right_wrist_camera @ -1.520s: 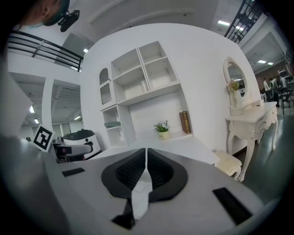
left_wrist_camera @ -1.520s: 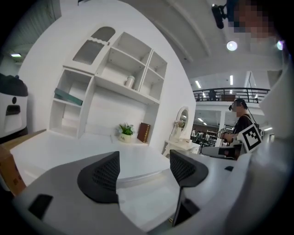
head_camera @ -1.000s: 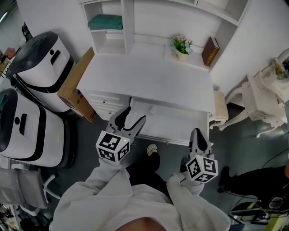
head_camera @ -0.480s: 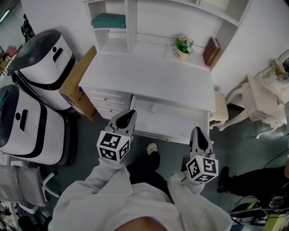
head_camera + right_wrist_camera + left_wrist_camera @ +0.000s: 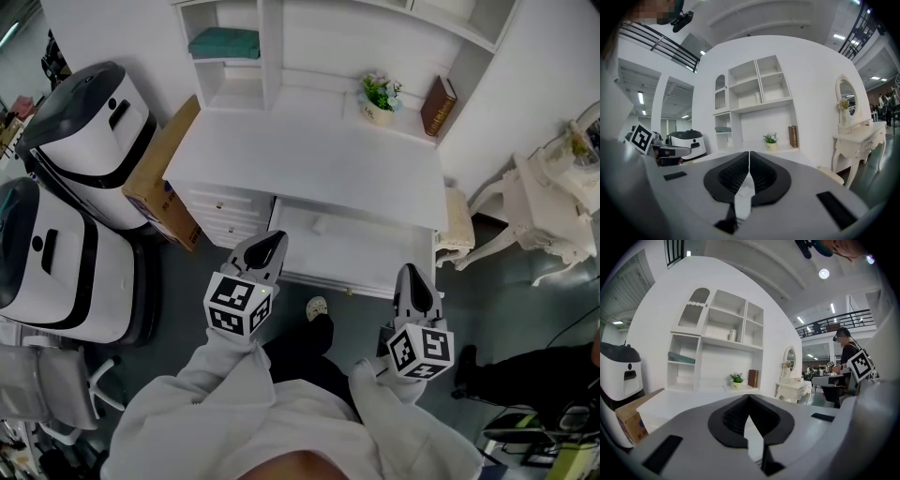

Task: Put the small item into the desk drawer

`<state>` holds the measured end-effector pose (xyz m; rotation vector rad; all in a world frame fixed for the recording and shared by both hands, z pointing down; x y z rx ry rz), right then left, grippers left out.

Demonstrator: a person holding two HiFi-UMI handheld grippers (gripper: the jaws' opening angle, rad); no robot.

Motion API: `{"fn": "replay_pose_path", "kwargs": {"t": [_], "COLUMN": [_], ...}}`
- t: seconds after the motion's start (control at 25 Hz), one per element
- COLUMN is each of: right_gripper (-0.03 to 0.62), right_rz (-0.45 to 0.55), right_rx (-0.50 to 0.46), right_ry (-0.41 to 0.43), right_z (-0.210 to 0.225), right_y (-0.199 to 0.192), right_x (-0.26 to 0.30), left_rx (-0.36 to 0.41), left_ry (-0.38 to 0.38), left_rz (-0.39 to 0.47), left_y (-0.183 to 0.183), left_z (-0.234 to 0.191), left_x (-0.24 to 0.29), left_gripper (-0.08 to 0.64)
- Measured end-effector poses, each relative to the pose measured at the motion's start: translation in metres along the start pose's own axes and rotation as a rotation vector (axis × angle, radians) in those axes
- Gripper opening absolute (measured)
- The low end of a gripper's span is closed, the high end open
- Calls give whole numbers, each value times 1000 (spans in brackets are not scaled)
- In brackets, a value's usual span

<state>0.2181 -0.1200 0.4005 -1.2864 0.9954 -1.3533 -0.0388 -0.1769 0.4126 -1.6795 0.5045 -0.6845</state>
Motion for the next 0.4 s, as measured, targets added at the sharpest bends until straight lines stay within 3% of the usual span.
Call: {"fn": "replay_pose_path", "kwargs": {"t": [0.4], "right_gripper": [35], "right_rz": [-11], "right_rx": [10], "right_ry": [6], "right_z": [-5], "right_y": [-5], "right_x": [2], "left_rx": [8], "left_ry": [-12], "left_rz": [-4], "left_y": [-4], "left_z": [-2], "left_x": [-2], "left_gripper": [15]}}
Point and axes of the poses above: the fingertips, and each gripper's own axes: x forward along the fingers, z to its right, y out of its top, the point moved 3 cm from there along -x, backward along the fingers, and after that the axes turned 14 degrees about -y, right-handed, at the moved point
